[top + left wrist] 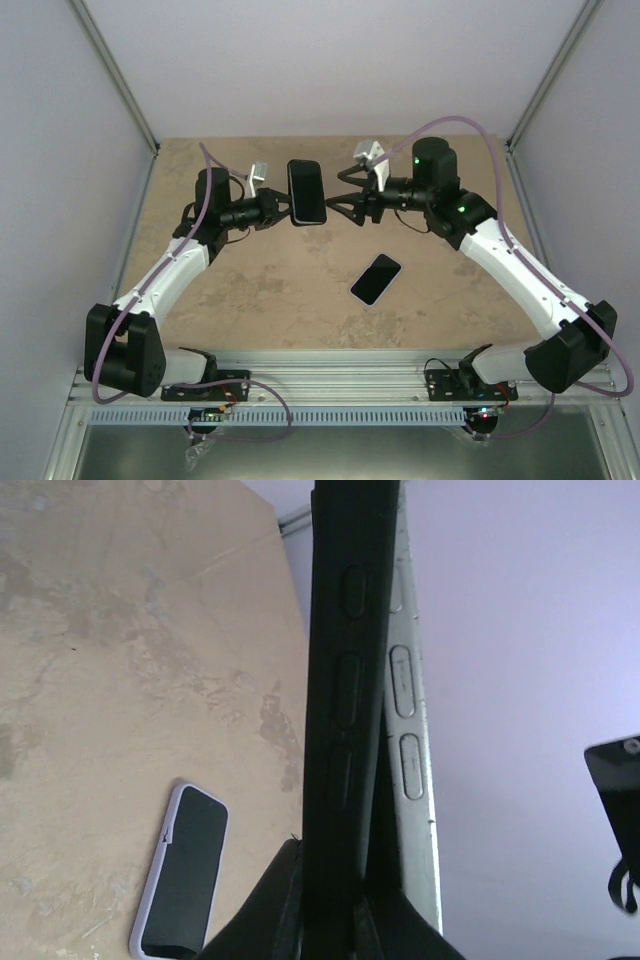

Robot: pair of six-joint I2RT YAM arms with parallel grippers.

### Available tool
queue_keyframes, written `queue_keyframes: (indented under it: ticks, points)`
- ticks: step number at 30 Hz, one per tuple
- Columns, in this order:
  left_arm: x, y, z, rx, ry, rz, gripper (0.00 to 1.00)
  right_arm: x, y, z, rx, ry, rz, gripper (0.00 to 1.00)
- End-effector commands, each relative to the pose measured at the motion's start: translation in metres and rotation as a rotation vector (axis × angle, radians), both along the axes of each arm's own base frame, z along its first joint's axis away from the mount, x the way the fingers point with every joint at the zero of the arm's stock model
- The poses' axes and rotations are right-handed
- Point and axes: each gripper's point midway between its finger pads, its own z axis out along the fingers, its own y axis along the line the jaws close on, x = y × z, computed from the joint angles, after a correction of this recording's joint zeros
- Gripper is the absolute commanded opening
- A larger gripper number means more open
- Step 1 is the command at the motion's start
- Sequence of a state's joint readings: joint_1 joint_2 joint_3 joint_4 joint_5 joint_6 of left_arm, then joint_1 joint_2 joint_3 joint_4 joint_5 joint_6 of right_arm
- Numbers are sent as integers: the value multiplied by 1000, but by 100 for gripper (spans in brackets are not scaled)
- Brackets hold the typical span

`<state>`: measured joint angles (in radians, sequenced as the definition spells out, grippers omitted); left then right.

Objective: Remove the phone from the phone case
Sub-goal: Remove the phone case from the phone.

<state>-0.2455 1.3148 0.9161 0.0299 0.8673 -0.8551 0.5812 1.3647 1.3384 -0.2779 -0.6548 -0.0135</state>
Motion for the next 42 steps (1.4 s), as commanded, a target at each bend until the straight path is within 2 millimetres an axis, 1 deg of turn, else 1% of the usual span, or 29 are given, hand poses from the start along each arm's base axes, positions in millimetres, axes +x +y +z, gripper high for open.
queue_keyframes:
  ticks: [1,7,11,14,16,20,23,27,35,38,42]
  points:
    - [12,5,19,-14,-4,63,0,16,4,-16,-201,-218,-116,77]
    - [14,7,14,-42,42,77,0,7,28,-29,-315,-345,-138,76]
    - [15,5,11,-74,75,66,0,0,45,-39,-364,-390,-131,74]
    - [16,5,8,-87,102,65,0,0,53,-49,-398,-418,-149,72]
    - [17,4,6,-90,114,66,0,3,56,-51,-416,-439,-171,71]
    - [17,5,3,-105,136,69,0,5,61,-50,-423,-454,-194,68]
    - [18,5,3,-116,145,69,0,4,66,-57,-455,-483,-198,67]
    - [17,4,3,-125,150,67,0,4,72,-61,-473,-509,-201,66]
    - [15,5,4,-142,160,72,0,14,74,-65,-527,-580,-267,57]
    - [15,5,4,-147,164,71,0,17,72,-64,-542,-613,-298,55]
    - [15,4,4,-160,171,67,0,20,70,-69,-579,-664,-320,52]
